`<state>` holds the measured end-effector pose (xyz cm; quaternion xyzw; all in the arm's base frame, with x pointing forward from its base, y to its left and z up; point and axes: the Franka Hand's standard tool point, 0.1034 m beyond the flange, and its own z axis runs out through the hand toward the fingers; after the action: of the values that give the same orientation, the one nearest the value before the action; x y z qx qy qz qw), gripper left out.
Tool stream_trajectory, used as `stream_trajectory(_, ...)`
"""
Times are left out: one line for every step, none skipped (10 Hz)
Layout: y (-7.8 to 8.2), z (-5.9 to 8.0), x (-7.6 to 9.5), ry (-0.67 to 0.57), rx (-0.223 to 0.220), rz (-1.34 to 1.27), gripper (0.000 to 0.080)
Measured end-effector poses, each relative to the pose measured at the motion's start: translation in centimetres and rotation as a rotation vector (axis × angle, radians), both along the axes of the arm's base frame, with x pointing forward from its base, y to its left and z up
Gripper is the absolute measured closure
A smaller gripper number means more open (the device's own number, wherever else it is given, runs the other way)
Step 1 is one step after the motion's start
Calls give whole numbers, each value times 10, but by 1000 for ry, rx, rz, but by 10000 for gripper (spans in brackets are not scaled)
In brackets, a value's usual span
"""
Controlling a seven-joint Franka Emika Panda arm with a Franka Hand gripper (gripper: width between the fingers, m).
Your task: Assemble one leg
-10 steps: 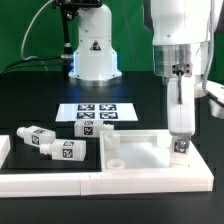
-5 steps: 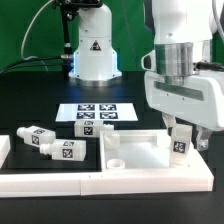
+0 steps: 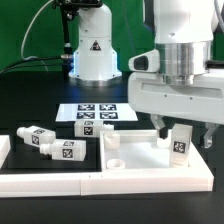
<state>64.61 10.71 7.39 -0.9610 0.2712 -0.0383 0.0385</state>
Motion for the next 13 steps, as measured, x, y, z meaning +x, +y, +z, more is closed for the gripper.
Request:
stream_trajectory(0, -3, 1, 16, -5, 49, 151)
stream_trajectory(0, -3, 2, 12, -2, 11, 151)
stream_trajectory(0, -3, 2, 13, -1, -4, 269)
stream_trajectory(-1, -4, 2, 13, -2, -2, 404)
stream_trajectory(-1, -4, 1, 16, 3, -55, 404)
stream_trajectory(-1, -4, 1, 20, 8, -120, 515)
stream_trajectory(-2, -4, 1, 25, 14, -201, 515)
stream_trajectory(-3, -4, 0, 34, 22, -345, 515)
stream_trajectory(-4, -5, -1, 38, 31, -502, 515)
stream_trajectory(-5, -5, -3, 33, 51, -694, 515)
stream_trajectory(-5, -6, -5, 42, 69, -859, 515)
stream_trajectory(-5, -6, -6, 61, 97, -1087, 515)
stream_trajectory(-5, -6, -6, 60, 105, -1185, 514)
